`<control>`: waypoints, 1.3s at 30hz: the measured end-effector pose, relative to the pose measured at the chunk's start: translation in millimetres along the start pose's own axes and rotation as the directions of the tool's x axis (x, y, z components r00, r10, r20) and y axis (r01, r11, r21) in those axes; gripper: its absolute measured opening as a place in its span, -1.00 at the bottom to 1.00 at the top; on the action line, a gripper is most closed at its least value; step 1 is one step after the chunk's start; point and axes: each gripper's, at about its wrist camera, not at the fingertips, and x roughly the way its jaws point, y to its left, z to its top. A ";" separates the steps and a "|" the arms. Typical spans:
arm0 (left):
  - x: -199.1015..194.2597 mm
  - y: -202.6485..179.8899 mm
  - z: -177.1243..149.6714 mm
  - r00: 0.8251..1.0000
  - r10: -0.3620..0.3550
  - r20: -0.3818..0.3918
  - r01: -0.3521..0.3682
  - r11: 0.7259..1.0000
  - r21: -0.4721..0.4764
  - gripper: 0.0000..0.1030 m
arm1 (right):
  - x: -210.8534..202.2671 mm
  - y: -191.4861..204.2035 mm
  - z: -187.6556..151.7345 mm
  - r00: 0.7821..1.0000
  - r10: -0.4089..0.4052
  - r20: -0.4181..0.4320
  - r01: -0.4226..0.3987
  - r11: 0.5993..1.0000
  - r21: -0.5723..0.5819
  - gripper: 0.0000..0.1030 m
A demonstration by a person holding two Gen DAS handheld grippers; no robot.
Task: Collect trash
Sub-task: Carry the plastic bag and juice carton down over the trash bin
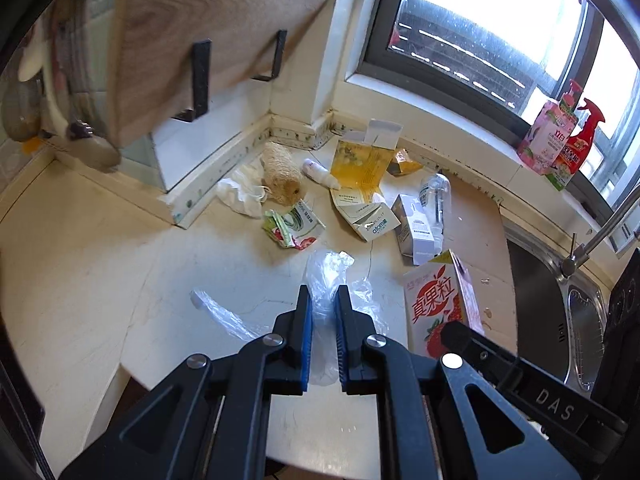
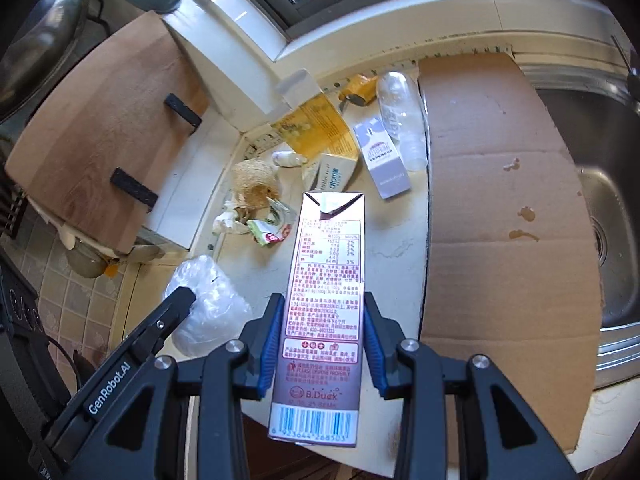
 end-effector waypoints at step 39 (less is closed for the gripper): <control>-37.3 111.8 -321.0 0.976 0.141 -0.164 -0.147 0.989 -0.021 -0.83 | 46.6 -1.7 -257.8 0.931 -0.012 -0.364 -0.154 0.892 -0.424 -0.28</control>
